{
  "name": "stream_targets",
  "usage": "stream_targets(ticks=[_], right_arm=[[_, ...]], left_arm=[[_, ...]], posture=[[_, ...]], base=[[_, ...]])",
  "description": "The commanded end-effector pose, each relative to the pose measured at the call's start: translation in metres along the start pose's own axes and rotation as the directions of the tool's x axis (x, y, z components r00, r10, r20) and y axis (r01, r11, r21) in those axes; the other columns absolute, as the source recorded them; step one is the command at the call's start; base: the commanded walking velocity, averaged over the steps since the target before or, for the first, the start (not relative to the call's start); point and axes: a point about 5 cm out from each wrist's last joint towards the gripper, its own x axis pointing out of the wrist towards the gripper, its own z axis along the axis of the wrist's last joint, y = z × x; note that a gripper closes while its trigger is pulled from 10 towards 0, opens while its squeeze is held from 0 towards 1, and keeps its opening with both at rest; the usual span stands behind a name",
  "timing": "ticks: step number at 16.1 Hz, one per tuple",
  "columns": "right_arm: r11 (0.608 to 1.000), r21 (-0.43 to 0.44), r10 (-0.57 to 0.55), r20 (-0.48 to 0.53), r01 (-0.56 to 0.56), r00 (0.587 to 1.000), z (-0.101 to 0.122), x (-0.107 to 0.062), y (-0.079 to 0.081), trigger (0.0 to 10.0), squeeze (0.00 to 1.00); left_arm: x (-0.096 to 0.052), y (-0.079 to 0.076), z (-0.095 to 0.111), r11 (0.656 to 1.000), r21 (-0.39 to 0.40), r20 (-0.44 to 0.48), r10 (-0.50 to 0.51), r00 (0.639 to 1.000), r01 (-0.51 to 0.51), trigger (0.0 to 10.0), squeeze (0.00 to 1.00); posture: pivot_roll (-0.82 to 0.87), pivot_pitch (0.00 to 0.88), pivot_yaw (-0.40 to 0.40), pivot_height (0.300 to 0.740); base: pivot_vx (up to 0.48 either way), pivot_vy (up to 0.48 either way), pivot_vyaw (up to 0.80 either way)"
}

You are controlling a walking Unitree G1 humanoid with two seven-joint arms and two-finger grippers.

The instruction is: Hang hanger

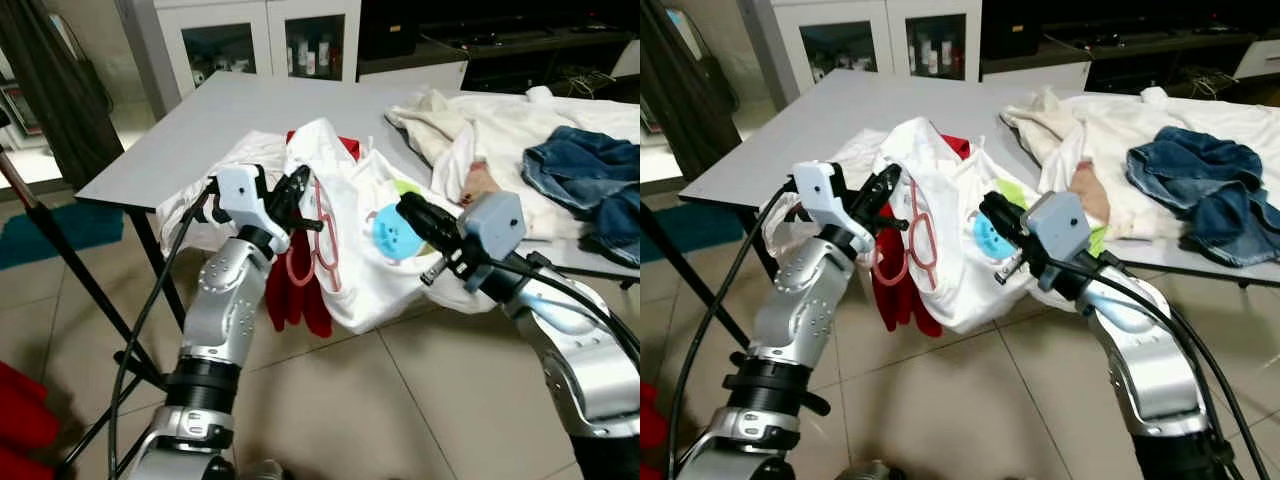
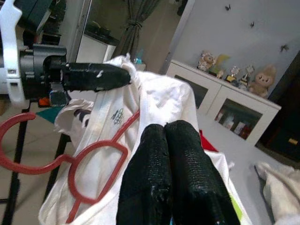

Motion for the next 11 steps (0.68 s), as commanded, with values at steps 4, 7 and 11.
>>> stream_targets(ticks=[4, 7, 11], right_arm=[[0.999, -0.001, 0.05, 0.025, -0.05, 0.998, 0.005, -0.005, 0.006, 10.0, 0.0], [0.998, 0.006, 0.068, 0.012, -0.069, 0.998, 0.001, -0.005, 0.011, 10.0, 0.0], [0.995, 0.027, 0.094, 0.002, -0.094, 0.996, -0.005, -0.006, 0.02, 10.0, 0.0]], left_arm=[[0.004, -0.002, 0.004, 1.0, 0.016, 0.011, -0.006, 1.0, 0.006, 10.0, 0.0], [0.004, -0.002, 0.003, 1.0, 0.015, 0.014, -0.003, 1.0, 0.003, 10.0, 0.0], [0.003, -0.001, 0.003, 1.0, 0.016, 0.019, 0.004, 1.0, -0.005, 10.0, 0.0]], posture=[[0.05, 0.012, 0.055, 0.74], [0.05, 0.012, 0.047, 0.74], [0.05, 0.01, 0.041, 0.74]], base=[[0.0, 0.0, 0.0], [0.0, 0.0, 0.0], [0.0, 0.0, 0.0]])
